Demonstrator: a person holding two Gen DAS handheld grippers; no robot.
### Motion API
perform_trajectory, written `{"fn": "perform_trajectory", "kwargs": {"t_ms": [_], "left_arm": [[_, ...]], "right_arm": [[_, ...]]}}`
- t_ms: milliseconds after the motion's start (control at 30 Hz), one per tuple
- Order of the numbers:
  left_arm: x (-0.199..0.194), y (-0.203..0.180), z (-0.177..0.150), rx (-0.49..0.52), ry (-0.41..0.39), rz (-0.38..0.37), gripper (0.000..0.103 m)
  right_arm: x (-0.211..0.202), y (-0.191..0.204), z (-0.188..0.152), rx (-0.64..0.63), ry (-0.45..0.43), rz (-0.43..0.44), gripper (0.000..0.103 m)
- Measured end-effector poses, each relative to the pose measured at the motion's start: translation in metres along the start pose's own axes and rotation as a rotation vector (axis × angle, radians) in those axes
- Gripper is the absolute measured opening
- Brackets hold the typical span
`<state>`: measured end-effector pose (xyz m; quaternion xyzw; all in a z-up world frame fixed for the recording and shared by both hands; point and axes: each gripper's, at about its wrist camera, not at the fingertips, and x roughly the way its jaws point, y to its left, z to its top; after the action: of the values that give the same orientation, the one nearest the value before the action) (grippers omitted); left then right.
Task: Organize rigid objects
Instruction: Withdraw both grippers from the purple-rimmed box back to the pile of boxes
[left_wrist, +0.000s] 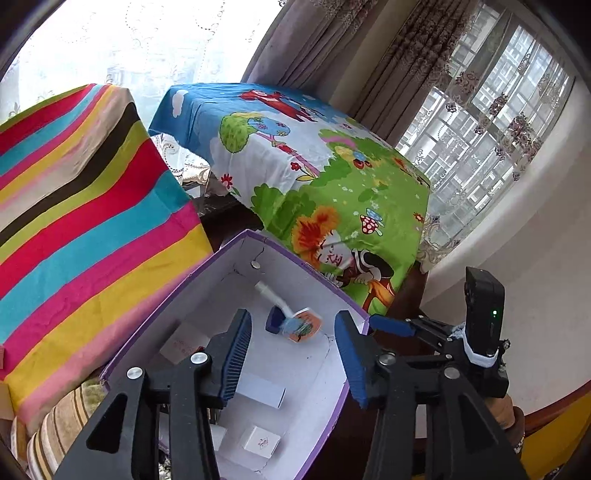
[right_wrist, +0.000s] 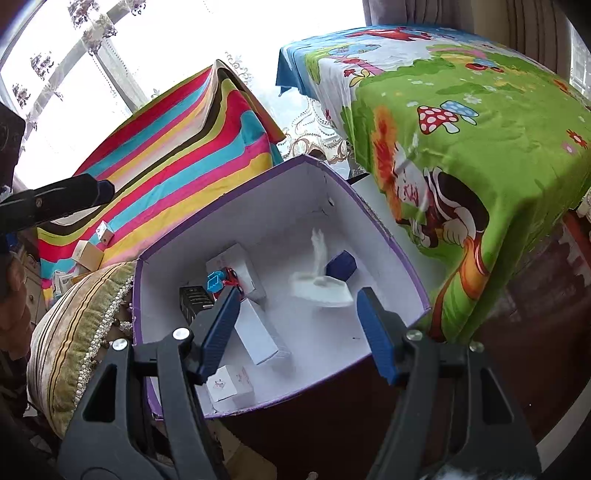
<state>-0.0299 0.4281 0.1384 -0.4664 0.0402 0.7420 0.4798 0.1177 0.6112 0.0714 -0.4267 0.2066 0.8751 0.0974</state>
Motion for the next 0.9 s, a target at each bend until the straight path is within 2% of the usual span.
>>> {"fn": "perform_trajectory", "kwargs": {"t_ms": [433, 733, 900], "left_arm": [[-0.059, 0.047, -0.044, -0.097, -0.106, 0.036, 0.048], [-0.101, 0.097, -0.080, -0.177, -0.122, 0.138, 0.055], [-0.137, 0.130, -0.104, -0.234, -0.169, 0.232, 0.065]], "right_arm": [[-0.014, 0.026, 0.009, -0.023, -0.033, -0.013, 0.070], [-0.006, 0.096, 0.013, -0.118, -0.007, 0.061, 0.075], [0.012, 0.148, 0.009, -0.190, 0.046, 0.123, 0.079]]}}
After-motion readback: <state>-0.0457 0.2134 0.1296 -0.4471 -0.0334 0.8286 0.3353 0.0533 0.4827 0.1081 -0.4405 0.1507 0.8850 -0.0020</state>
